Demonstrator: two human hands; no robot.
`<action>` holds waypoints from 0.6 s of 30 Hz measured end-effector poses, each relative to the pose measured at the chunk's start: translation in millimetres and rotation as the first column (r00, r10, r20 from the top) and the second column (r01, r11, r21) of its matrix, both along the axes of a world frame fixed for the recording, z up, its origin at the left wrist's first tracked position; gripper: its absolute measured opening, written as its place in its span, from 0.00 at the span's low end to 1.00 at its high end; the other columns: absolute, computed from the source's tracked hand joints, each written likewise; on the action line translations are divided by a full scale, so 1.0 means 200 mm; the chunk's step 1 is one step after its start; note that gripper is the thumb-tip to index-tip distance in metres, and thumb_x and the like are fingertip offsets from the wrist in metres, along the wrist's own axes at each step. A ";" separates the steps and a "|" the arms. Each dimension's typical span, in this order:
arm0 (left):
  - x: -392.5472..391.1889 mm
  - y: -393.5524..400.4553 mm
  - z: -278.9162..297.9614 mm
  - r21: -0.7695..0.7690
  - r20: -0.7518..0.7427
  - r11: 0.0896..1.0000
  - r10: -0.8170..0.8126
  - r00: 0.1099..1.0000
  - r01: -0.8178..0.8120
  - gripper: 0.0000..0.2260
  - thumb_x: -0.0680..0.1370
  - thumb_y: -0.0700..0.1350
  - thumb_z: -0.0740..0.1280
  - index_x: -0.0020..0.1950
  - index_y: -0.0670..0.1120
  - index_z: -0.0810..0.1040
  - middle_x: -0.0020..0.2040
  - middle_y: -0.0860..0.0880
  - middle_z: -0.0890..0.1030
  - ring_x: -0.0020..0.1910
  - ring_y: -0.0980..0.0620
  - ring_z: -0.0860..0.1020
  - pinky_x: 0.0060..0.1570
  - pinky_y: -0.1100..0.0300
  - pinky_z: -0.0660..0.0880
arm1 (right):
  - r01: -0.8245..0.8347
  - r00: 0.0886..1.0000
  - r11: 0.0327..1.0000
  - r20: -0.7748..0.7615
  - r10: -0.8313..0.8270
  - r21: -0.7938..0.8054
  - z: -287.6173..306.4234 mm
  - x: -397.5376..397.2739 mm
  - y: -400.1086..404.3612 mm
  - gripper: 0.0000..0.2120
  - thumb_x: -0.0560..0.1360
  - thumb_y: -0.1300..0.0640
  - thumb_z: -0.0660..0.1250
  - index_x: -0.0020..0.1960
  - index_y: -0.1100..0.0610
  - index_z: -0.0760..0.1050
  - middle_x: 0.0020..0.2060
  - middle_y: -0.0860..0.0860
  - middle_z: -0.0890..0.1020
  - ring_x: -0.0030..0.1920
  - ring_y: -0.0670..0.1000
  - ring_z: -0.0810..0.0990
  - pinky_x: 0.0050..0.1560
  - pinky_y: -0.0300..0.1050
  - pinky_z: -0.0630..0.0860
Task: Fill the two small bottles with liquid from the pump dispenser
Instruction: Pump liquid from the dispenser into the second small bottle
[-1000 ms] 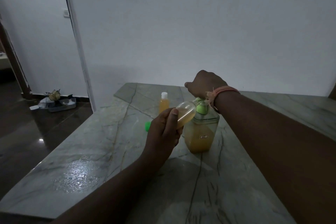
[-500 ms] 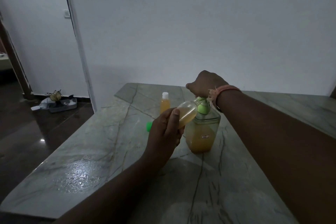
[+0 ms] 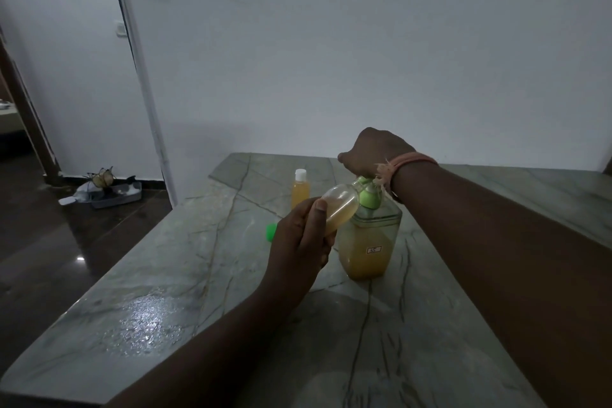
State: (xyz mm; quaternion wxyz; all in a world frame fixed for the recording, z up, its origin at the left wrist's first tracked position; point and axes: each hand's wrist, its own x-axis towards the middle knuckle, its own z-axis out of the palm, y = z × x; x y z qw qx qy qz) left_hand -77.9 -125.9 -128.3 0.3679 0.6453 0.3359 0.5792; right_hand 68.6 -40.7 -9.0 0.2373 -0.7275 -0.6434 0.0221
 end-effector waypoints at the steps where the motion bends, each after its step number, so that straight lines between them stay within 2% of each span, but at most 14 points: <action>1: 0.00 0.00 0.00 0.009 0.002 1.000 0.001 1.000 -0.001 0.12 0.85 0.49 0.56 0.53 0.47 0.78 0.32 0.49 0.76 0.26 0.55 0.73 0.25 0.62 0.69 | -0.001 1.000 1.000 -0.002 0.001 0.018 0.00 0.00 0.00 0.12 0.73 0.49 0.65 0.36 0.56 0.74 0.34 0.52 0.80 0.37 0.54 0.79 0.37 0.43 0.72; 6: 0.00 0.02 -0.01 0.019 0.005 1.000 0.018 1.000 -0.018 0.12 0.85 0.48 0.56 0.53 0.47 0.78 0.32 0.49 0.76 0.26 0.54 0.73 0.25 0.62 0.69 | 0.013 0.996 0.999 -0.089 -0.010 0.041 -0.05 0.01 0.02 0.13 0.72 0.48 0.63 0.35 0.56 0.75 0.36 0.52 0.83 0.39 0.56 0.81 0.41 0.44 0.74; 11: 0.00 0.01 -0.01 0.014 -0.006 1.000 0.025 1.000 -0.025 0.12 0.85 0.49 0.57 0.54 0.46 0.78 0.32 0.49 0.77 0.27 0.55 0.73 0.25 0.63 0.70 | 0.008 0.999 1.000 -0.043 -0.006 0.027 -0.03 0.01 0.00 0.13 0.74 0.49 0.64 0.35 0.56 0.73 0.34 0.52 0.79 0.38 0.55 0.78 0.37 0.43 0.69; 14: 0.00 -0.01 0.01 0.020 0.004 1.000 0.007 1.000 -0.007 0.13 0.83 0.53 0.57 0.51 0.48 0.78 0.32 0.49 0.77 0.26 0.55 0.73 0.25 0.63 0.70 | -0.004 0.999 1.000 0.035 0.004 0.009 0.00 0.00 -0.03 0.12 0.75 0.48 0.64 0.37 0.55 0.72 0.35 0.51 0.78 0.36 0.52 0.76 0.34 0.42 0.67; 18: 0.00 -0.01 0.02 0.041 0.023 0.999 0.001 1.000 -0.002 0.13 0.84 0.51 0.57 0.50 0.47 0.78 0.31 0.49 0.76 0.26 0.54 0.72 0.24 0.62 0.69 | 0.005 1.000 0.999 -0.001 -0.005 0.033 -0.01 0.00 -0.01 0.15 0.76 0.47 0.63 0.36 0.55 0.72 0.35 0.52 0.78 0.39 0.55 0.78 0.40 0.44 0.71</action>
